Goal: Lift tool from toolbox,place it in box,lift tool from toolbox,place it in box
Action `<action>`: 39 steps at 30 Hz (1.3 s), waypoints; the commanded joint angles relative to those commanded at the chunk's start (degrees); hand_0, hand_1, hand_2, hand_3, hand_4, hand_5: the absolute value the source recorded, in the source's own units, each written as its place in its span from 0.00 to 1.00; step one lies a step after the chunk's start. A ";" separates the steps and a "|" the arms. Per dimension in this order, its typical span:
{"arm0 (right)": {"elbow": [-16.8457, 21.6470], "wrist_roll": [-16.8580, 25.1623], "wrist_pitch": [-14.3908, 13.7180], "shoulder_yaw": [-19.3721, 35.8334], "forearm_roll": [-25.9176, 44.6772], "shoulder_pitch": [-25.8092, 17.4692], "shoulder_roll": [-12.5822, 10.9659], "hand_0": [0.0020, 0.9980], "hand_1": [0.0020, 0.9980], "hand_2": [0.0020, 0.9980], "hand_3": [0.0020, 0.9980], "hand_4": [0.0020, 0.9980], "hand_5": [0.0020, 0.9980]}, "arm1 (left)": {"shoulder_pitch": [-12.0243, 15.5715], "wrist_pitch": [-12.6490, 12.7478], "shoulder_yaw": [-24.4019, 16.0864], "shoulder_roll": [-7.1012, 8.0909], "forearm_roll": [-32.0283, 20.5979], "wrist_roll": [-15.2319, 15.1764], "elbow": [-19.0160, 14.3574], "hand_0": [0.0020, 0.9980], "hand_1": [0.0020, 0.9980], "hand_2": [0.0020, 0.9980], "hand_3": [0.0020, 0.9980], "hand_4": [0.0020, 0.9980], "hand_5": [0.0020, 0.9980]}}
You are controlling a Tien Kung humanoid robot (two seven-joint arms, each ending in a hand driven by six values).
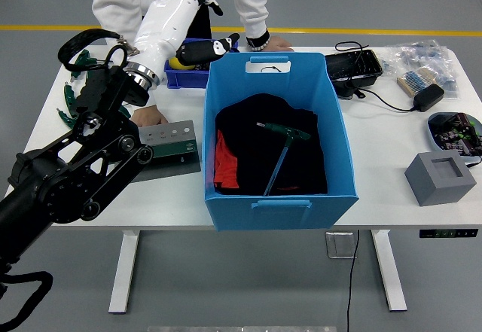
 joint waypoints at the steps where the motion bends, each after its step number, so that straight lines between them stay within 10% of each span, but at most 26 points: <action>1: 0.00 0.01 -0.02 0.05 -0.01 0.02 0.01 0.69 0.68 0.74 0.59 0.80 0.69 | 1.29 1.25 -1.71 -0.61 -1.59 0.93 -0.25 0.68 0.68 0.74 0.61 0.78 0.52; 6: 0.00 0.05 -0.13 0.10 -0.06 0.16 0.09 0.69 0.68 0.74 0.59 0.80 0.69 | 8.28 9.82 -12.59 -5.12 -5.32 5.70 -1.26 0.68 0.68 0.74 0.61 0.78 0.52; 7: 0.00 0.05 -0.14 0.11 -0.08 0.18 0.09 0.69 0.68 0.74 0.59 0.80 0.69 | 9.22 11.42 -14.57 -5.60 -6.64 5.95 -1.34 0.56 0.62 0.70 0.61 0.76 0.53; 12: 0.00 0.13 -0.12 0.04 0.03 0.21 0.06 0.69 0.68 0.74 0.59 0.80 0.69 | 13.22 19.00 -18.86 -7.05 -17.17 3.48 -0.84 0.56 0.62 0.70 0.61 0.76 0.53; 21: 0.00 0.28 -0.06 -0.36 0.29 0.02 0.08 0.69 0.68 0.74 0.59 0.80 0.69 | 18.46 19.38 -18.44 -7.97 -38.77 -8.43 -1.73 0.45 0.56 0.67 0.73 0.63 0.70; 39: 0.00 0.24 -0.13 -0.20 0.04 -0.48 0.34 0.69 0.68 0.74 0.59 0.79 0.70 | 25.24 19.38 -22.74 -7.97 -81.38 -10.73 -4.97 0.35 0.46 0.61 0.79 0.63 0.75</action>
